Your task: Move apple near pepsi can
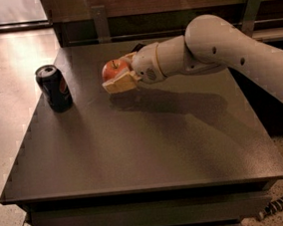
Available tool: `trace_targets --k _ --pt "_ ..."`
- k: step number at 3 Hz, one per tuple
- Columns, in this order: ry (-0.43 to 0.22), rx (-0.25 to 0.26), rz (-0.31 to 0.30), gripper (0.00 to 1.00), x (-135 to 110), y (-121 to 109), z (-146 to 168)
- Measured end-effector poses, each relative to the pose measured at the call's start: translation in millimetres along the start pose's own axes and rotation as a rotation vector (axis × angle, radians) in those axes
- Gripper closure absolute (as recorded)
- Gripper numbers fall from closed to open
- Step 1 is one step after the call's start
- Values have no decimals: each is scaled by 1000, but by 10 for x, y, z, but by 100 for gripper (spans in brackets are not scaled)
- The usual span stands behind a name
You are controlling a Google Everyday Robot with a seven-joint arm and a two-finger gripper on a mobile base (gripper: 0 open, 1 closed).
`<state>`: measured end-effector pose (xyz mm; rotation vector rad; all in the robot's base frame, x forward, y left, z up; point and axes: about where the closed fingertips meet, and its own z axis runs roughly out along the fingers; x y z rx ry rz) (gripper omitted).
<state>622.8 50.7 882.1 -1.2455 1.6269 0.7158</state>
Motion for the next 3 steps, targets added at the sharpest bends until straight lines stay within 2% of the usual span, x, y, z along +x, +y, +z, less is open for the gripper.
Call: trace_targets --k 2,3 --pt "5 -186 -75 100 1 211 508" --pt "-34 -291 -95 100 39 270 670"
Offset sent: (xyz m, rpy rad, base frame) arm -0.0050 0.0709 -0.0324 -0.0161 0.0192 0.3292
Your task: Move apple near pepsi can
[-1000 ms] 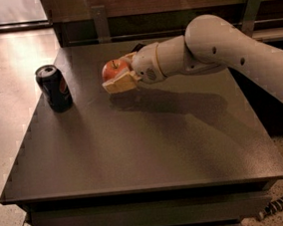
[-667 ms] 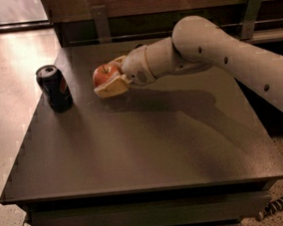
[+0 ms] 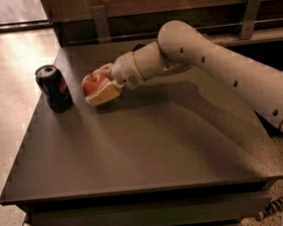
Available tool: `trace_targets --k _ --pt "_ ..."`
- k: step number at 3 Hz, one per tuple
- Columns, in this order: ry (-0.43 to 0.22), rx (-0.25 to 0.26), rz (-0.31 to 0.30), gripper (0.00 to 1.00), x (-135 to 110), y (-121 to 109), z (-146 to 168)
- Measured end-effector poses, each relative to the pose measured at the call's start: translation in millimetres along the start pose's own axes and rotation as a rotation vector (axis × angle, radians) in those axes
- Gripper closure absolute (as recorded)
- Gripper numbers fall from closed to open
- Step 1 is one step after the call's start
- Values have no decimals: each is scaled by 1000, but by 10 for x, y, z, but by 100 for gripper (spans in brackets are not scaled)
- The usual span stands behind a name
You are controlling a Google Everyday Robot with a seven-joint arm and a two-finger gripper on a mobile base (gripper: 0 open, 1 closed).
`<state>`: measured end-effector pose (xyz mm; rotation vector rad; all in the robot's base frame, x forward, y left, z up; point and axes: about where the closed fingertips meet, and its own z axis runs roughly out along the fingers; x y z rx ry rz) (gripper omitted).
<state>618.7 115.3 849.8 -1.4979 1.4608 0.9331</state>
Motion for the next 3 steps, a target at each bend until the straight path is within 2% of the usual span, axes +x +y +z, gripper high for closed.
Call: trace_targets --k 1,2,3 --pt "-9 -47 2 100 37 0 61" --pt "-10 -56 1 88 36 10 83" --pt "-11 -63 0 57 28 26 119"
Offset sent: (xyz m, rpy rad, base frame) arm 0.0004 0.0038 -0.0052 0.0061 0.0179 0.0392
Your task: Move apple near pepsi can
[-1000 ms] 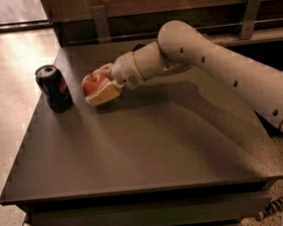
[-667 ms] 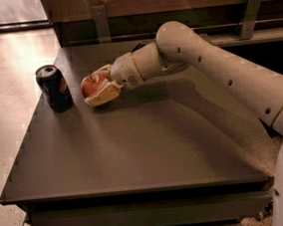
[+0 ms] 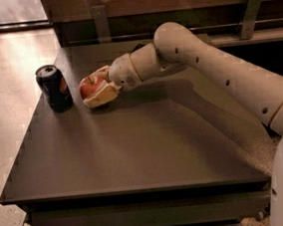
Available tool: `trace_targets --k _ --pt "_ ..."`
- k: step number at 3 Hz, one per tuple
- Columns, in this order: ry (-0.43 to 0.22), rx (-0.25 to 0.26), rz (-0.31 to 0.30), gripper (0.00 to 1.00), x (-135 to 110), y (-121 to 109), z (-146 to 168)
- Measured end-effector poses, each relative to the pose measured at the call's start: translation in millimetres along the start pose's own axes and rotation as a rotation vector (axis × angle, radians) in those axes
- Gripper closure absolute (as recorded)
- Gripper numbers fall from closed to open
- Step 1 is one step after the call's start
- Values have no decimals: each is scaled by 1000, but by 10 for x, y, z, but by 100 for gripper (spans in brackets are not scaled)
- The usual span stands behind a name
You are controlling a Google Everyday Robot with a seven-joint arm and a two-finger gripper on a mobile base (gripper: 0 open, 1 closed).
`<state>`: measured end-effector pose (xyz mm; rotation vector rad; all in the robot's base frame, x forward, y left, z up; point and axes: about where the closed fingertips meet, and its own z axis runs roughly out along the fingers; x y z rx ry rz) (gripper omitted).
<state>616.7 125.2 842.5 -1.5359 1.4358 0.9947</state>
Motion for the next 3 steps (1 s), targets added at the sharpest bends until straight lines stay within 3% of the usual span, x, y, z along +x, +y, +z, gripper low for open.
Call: trace_targets --k 1,2,3 --pt "0 -4 0 33 -4 8 21" --pt "-1 -13 -2 0 -13 26 68" --pt "-1 -13 -2 0 -14 26 69"
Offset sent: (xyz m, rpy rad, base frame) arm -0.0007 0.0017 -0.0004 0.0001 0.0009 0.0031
